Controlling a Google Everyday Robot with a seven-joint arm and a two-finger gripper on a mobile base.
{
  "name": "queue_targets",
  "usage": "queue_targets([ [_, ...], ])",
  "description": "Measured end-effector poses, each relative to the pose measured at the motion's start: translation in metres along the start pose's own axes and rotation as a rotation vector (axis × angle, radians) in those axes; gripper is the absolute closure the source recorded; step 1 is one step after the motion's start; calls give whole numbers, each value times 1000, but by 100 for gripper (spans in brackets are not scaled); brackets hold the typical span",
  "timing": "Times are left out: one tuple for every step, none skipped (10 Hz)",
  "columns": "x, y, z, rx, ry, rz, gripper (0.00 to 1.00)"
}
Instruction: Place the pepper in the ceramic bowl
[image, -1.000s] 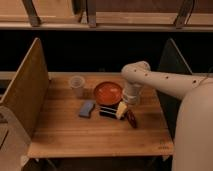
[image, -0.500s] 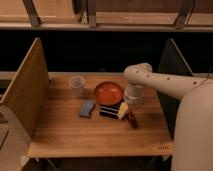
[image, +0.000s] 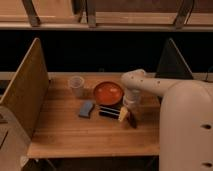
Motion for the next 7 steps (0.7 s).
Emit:
queue_targets([
  [-3, 1, 4, -9, 5, 3, 20],
  [-4, 1, 5, -20, 3, 5, 20],
  [-2, 1, 7, -35, 0, 2, 20],
  [-1, 3, 7, -48, -5, -2, 20],
  [-1, 8, 10, -65, -7, -15, 20],
  [-2, 16, 13, -84, -8, -35, 20],
  [-1, 19, 15, -93, -6, -46, 20],
])
